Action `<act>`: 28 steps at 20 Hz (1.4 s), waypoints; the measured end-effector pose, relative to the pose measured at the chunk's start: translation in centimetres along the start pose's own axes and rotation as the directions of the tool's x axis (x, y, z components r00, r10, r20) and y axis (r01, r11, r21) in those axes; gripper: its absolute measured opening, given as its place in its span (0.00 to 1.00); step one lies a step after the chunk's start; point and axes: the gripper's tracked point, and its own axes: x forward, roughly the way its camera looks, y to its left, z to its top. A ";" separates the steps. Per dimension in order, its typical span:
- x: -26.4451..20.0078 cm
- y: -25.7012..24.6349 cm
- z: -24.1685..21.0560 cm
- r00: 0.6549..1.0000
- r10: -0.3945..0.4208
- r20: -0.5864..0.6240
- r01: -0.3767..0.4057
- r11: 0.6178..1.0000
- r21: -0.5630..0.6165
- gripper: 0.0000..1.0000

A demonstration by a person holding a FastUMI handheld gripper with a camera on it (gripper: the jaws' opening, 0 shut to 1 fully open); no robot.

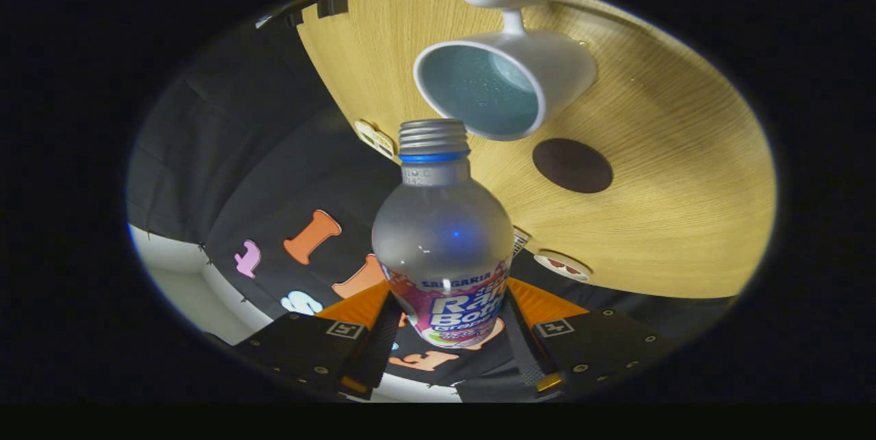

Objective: Take the bottle from table, then pour the juice into the cup, finally place the bottle on the coaster

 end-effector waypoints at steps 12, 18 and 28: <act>0.4 -2.6 -0.9 0.999 -0.023 0.048 0.043 0.879 -0.474 0.75; 0.2 -3.4 -0.8 0.990 -0.030 0.136 0.127 0.585 -0.801 0.75; 0.6 -3.1 0.8 0.964 0.059 0.261 0.263 -0.034 -0.964 0.75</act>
